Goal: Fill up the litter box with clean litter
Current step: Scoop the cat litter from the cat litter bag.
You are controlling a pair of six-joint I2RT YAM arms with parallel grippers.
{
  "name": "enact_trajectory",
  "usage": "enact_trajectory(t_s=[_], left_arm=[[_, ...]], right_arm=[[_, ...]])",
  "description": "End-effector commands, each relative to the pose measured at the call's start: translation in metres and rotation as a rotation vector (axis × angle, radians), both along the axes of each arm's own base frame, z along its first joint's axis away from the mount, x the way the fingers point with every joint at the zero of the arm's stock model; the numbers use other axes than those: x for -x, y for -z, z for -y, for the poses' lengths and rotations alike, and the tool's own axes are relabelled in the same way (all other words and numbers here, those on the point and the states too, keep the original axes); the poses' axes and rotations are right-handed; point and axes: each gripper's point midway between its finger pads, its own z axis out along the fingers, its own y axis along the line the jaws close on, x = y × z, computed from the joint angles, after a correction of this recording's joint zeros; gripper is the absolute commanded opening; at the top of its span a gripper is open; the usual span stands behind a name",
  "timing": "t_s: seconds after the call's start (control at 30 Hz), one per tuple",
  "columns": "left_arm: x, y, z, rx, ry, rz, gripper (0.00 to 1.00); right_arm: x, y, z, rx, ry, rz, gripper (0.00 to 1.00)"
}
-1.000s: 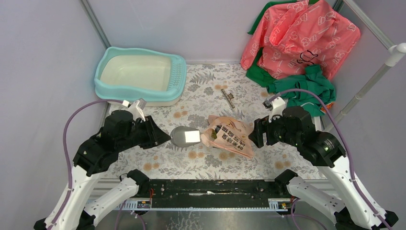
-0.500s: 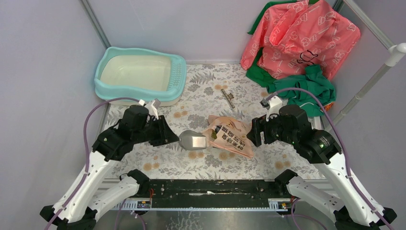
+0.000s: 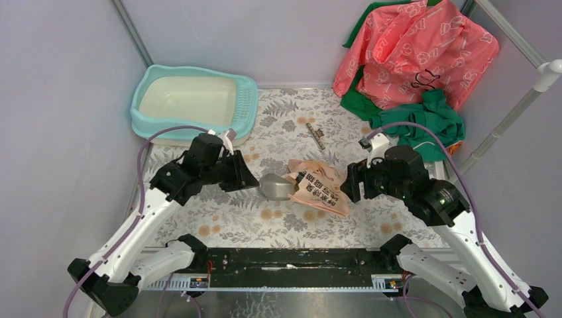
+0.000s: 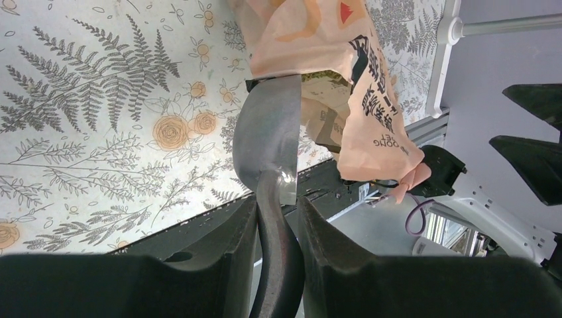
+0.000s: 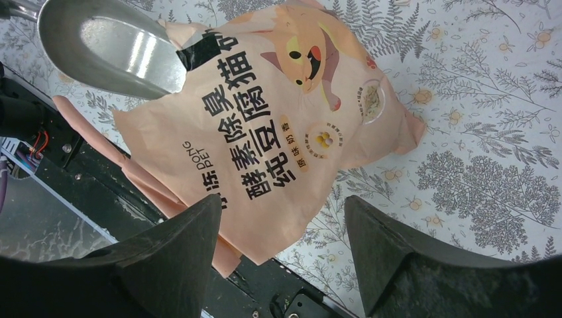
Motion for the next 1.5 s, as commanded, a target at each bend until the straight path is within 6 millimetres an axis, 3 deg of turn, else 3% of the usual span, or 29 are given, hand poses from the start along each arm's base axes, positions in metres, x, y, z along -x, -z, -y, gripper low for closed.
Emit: enact_trajectory(t_s=[0.0,0.2,0.43,0.6,0.83,1.03,1.3,1.47], left_arm=[[-0.028,-0.023,0.017,0.076,-0.014,0.097,0.08],[-0.043,-0.025,0.025,0.072,-0.014,0.095,0.08],[-0.044,-0.056,0.015,0.027,-0.021,0.153,0.09],[-0.043,-0.054,0.014,0.008,-0.01,0.147,0.09],[-0.045,-0.03,0.019,-0.013,0.018,0.108,0.08],[-0.052,-0.021,0.019,-0.048,0.026,0.104,0.09],[-0.064,-0.022,0.025,-0.069,0.044,0.112,0.09],[-0.069,-0.026,0.028,-0.067,0.052,0.12,0.09]], right_arm=[[-0.006,-0.006,-0.011,-0.035,-0.039,0.041,0.75],[-0.009,0.0,-0.015,-0.041,-0.046,0.031,0.75],[-0.001,-0.009,-0.016,-0.055,-0.078,0.041,0.75],[0.0,-0.007,-0.018,-0.034,-0.092,0.027,0.75],[-0.001,-0.015,-0.023,0.068,-0.125,0.046,0.73],[0.011,0.0,-0.033,0.255,-0.197,0.078,0.74],[0.022,0.014,-0.043,0.424,-0.241,0.15,0.76],[0.027,0.012,-0.051,0.416,-0.277,0.186,0.77]])
